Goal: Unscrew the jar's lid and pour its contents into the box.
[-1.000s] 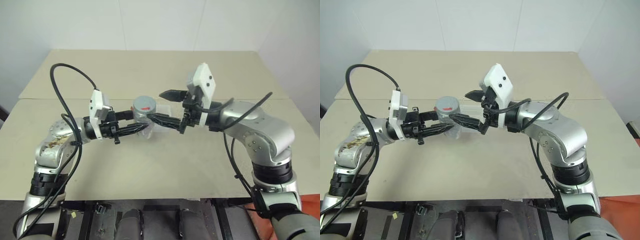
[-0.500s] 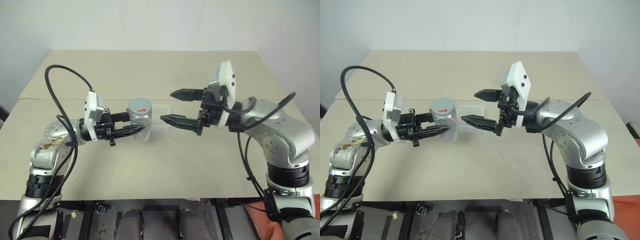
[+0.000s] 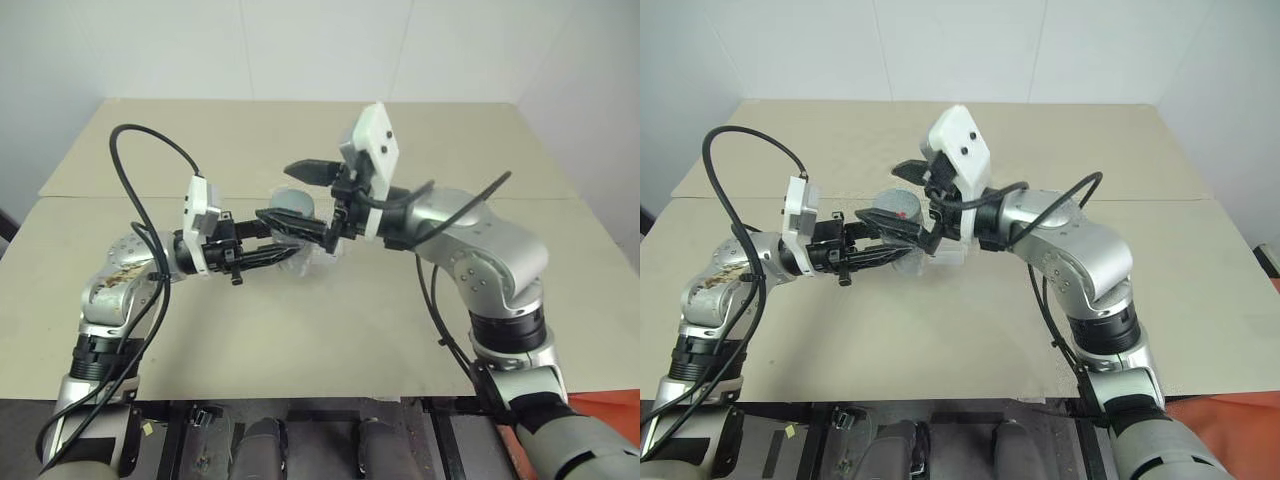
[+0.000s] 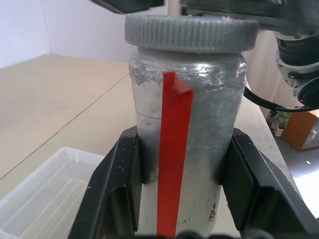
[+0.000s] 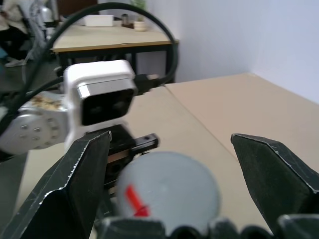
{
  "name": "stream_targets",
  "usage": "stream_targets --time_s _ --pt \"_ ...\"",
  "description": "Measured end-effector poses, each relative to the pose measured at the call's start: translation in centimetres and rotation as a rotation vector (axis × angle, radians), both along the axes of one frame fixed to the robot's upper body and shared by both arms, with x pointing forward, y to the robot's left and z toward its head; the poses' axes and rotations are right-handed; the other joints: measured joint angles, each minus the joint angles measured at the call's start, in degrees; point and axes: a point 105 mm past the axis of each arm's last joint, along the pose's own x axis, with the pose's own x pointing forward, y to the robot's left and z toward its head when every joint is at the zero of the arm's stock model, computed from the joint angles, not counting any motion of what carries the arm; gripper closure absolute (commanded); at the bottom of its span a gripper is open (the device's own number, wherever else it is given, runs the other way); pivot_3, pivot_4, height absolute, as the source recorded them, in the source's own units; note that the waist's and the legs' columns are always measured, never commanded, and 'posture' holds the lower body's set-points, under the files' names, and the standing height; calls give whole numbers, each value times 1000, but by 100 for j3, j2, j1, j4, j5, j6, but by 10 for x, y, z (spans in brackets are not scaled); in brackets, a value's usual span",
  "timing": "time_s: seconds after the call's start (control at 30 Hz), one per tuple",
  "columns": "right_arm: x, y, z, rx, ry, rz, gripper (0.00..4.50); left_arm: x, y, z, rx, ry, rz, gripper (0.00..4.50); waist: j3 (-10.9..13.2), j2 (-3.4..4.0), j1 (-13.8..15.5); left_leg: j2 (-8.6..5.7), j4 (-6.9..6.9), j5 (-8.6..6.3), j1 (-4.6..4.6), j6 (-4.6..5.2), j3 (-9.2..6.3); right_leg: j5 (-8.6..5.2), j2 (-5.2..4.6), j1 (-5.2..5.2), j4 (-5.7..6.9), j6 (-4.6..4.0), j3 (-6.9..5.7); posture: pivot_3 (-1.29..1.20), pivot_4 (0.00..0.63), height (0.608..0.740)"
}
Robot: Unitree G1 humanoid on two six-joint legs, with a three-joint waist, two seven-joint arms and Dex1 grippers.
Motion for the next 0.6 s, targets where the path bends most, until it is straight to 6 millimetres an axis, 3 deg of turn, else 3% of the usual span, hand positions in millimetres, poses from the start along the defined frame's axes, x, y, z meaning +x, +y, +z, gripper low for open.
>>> stream_targets --time_s 0.6 --pt "0 -22 -19 -82 19 -14 31 2 7 -2 26 7 36 2627 0 0 -10 1 0 0 0 0 0 0 0 -1 0 0 1 0 150 740"
